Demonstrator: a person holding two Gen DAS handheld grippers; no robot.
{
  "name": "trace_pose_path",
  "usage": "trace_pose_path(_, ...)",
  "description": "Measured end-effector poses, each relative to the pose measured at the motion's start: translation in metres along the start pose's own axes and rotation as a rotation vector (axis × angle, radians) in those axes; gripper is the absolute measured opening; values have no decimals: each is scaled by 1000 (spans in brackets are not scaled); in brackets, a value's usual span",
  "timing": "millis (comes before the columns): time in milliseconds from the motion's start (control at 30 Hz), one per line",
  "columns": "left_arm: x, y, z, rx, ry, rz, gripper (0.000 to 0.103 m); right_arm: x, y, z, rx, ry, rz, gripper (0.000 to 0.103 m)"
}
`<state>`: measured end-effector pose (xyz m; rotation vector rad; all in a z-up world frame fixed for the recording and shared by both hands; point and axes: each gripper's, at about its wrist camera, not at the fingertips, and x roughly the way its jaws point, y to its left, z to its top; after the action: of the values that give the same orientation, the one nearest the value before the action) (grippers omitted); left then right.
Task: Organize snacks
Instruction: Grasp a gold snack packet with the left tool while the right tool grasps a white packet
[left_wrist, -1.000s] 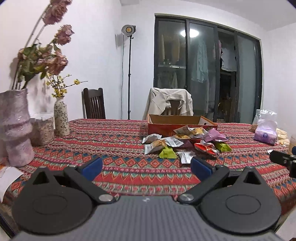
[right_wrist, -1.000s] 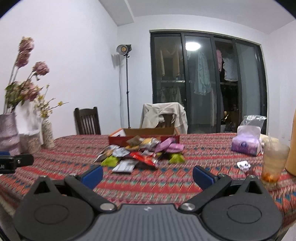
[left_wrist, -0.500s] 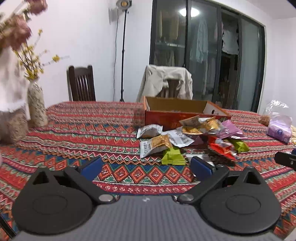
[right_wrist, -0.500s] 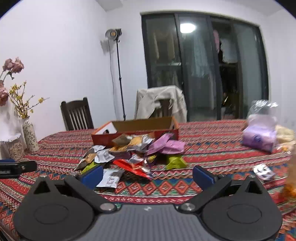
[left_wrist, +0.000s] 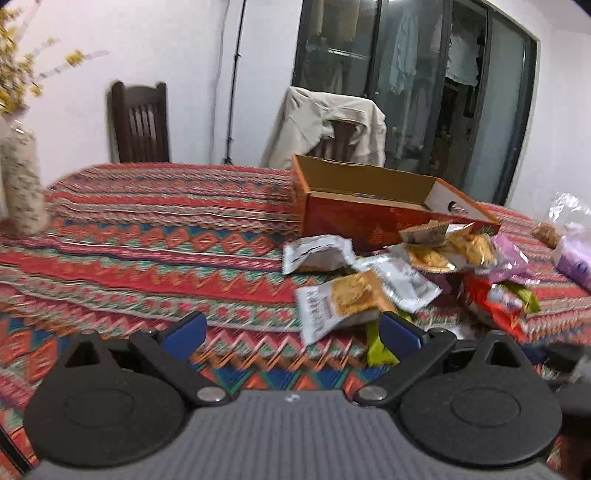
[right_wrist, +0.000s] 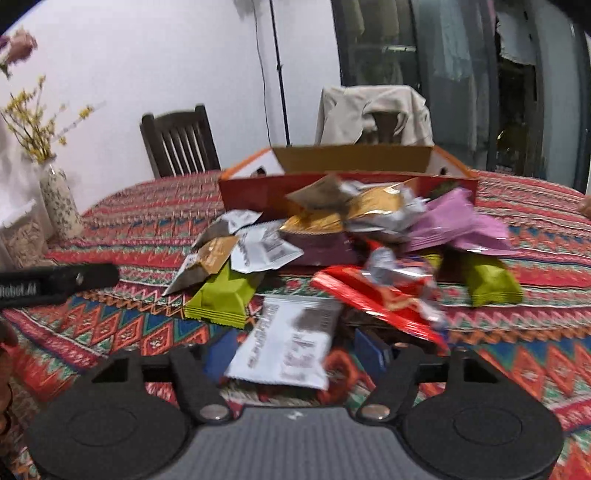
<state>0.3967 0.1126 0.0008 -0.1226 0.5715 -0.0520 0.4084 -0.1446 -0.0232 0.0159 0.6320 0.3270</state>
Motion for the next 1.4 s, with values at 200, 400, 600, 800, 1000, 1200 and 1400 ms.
trace_pose_path(200,55,-4,14,5,76,-114,101,29,11,4,-80,36,-50,59)
trace_pose_path(400,88,-9,14,-35,110,-120,98,23,-4,3,-82,49,-29,54)
trace_pose_path(600,79,-4,10,-79,69,-220,46,29,-8,8,-78,41,-9,57)
trace_pose_path(800,43,0,9,-130,11,-261,23,23,-8,6,-91,38,13,45)
trace_pose_path(1000,-25,-11,-14,-118,-59,-296,23,-18,-17,-18,-90,39,69,44)
trace_pose_path(1200,-81,-34,-32,-54,-121,-315,23,-66,-30,-35,-64,1,86,44)
trace_pose_path(1400,-88,-52,-30,-19,-125,-341,23,-85,-42,-29,-51,-60,87,43)
